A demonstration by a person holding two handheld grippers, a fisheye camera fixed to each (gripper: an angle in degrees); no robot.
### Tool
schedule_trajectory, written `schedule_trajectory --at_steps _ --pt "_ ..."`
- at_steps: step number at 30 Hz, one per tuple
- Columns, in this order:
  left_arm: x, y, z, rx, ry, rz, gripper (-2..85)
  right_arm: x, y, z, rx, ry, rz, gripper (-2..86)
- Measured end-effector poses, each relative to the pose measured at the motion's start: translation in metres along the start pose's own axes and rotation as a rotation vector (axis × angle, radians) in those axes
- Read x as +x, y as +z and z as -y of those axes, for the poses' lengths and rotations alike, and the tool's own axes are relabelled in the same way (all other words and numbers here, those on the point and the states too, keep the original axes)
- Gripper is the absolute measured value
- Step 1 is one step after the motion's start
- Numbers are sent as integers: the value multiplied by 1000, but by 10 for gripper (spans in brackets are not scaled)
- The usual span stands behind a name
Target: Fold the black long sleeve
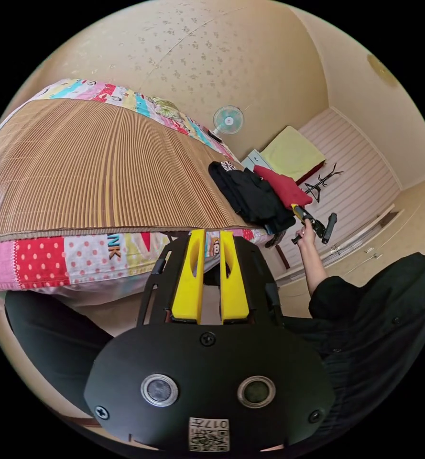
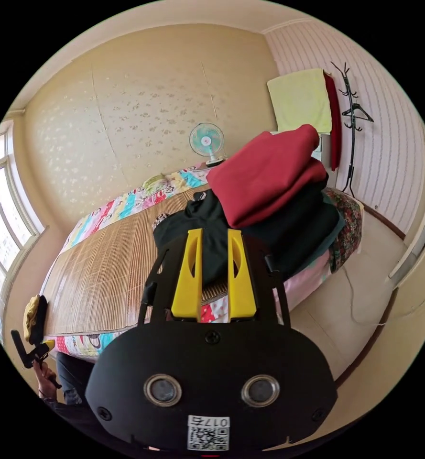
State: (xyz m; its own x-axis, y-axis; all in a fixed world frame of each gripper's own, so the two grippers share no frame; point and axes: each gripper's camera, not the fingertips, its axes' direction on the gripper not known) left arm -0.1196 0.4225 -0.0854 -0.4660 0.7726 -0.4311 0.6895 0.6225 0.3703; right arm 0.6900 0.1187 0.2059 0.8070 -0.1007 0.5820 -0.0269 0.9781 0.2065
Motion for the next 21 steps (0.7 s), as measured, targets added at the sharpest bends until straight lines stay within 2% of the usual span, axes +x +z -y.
schedule_trajectory --at_steps 4,6,8,12,14,19,21 --pt "-11 9 -2 -41 -17 -27 54 -8 57 7 -136 -26 -5 87" --pt "-23 4 -3 -40 -36 -27 54 -18 110 6 -311 -30 -39 62" --pt "-33 -4 -3 -26 -53 -22 54 -35 116 7 -309 -9 -31 41" --pt "-56 -25 -10 30 -95 44 51 -126 54 13 -106 -142 259 28" --pt "-68 -28 -15 44 -125 69 51 -179 37 4 -100 -232 360 26" --pt "-99 -20 -19 52 -194 45 51 -302 31 -80 -205 -396 477 25" --pt "-109 -16 -18 61 -216 36 51 -348 54 -139 -431 -514 581 27"
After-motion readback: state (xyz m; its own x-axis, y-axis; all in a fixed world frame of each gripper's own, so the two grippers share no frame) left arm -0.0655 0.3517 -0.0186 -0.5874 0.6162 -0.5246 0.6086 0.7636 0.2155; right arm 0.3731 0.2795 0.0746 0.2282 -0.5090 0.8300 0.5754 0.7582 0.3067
